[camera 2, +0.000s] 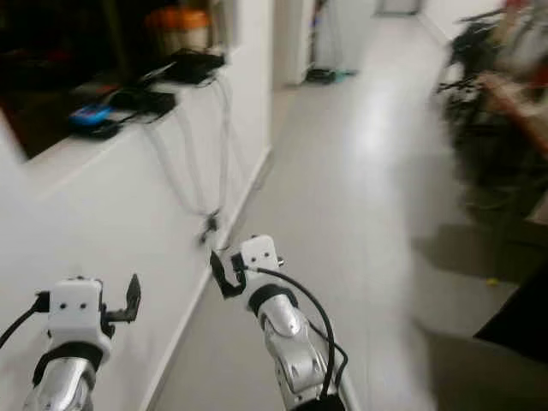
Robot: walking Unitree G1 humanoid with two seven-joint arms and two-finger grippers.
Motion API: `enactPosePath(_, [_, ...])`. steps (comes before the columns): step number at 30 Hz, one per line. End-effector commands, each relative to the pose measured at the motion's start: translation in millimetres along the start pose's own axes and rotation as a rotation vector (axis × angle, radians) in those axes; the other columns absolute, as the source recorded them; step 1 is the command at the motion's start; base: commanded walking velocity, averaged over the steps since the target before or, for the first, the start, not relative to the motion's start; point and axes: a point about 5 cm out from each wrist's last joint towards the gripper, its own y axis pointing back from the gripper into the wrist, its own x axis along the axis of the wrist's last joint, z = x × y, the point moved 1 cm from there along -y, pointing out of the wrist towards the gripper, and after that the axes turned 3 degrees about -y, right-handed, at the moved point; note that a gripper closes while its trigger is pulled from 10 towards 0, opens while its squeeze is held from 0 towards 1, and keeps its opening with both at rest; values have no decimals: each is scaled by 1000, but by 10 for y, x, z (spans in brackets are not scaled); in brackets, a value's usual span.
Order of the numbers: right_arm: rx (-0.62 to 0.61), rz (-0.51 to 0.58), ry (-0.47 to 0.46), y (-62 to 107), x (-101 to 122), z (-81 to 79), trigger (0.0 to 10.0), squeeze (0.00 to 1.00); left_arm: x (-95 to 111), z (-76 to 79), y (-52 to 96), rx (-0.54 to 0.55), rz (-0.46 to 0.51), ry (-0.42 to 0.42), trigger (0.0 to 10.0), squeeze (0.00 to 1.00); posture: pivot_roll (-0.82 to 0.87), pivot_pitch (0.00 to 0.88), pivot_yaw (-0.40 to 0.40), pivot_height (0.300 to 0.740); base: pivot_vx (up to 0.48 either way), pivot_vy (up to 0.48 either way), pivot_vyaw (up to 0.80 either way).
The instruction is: Building children table
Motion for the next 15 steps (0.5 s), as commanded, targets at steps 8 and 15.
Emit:
enactPosePath(8, [-8,-10,-10,-7,-15,10,10000,0,-19,16,5,-9,-8,0,10000,0,-16,0,10,740,480,0,-267])
enactPosePath(15, [-9,-13,-13,-9,-18,14,10000,0,-29,21,3,-9,-12,-2,10000,0,-16,0,10,740,480,0,-800])
